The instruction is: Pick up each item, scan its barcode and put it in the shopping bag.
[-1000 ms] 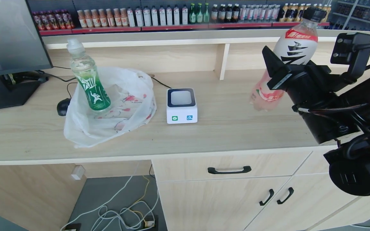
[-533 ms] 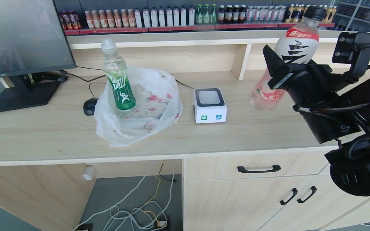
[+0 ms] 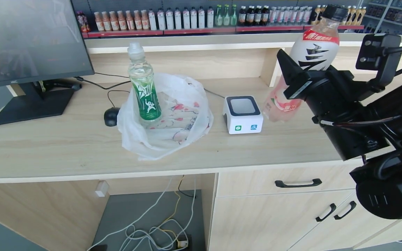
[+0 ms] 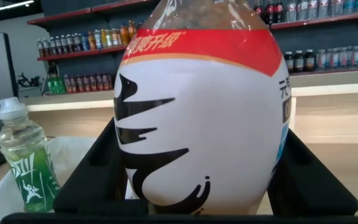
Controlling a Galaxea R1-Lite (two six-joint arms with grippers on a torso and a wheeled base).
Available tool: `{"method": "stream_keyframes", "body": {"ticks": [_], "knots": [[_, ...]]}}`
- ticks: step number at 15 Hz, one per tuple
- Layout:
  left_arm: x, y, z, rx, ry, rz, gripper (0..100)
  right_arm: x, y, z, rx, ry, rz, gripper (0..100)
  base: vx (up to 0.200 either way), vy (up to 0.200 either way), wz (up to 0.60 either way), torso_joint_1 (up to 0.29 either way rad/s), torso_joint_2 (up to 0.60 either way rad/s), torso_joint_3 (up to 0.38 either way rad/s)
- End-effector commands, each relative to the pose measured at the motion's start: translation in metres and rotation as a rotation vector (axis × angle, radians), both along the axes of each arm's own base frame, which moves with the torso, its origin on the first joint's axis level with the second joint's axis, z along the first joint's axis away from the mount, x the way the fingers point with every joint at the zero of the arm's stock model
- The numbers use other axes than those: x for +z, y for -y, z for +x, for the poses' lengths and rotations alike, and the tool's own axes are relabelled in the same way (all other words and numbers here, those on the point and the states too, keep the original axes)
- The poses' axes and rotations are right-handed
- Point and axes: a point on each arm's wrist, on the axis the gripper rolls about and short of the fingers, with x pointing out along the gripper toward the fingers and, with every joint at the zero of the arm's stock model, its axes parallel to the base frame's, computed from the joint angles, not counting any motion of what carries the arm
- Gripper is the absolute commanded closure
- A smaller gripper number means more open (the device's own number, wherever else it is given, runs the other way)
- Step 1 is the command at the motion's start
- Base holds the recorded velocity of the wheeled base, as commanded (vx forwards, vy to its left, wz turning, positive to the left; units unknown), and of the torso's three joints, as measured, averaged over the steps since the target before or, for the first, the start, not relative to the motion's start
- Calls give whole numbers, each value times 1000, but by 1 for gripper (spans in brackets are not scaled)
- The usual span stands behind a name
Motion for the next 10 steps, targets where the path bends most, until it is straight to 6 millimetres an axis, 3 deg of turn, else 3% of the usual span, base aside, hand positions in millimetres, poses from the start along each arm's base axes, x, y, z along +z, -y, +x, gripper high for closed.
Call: {"method": "stream_keyframes", "body": {"ticks": [1, 6, 10], "knots": [[0, 0, 0, 0, 1, -1, 0, -2, -2, 1, 5, -6, -3, 100, 0, 0, 0, 0, 0, 0], [0, 0, 0, 0, 1, -1, 0, -23, -12, 20, 32, -81, 1, 100, 0, 0, 0, 0, 0, 0], [0, 0, 0, 0, 1, -1, 0, -11, -26, 49, 76, -123, 64, 100, 0, 0, 0, 0, 0, 0]]}}
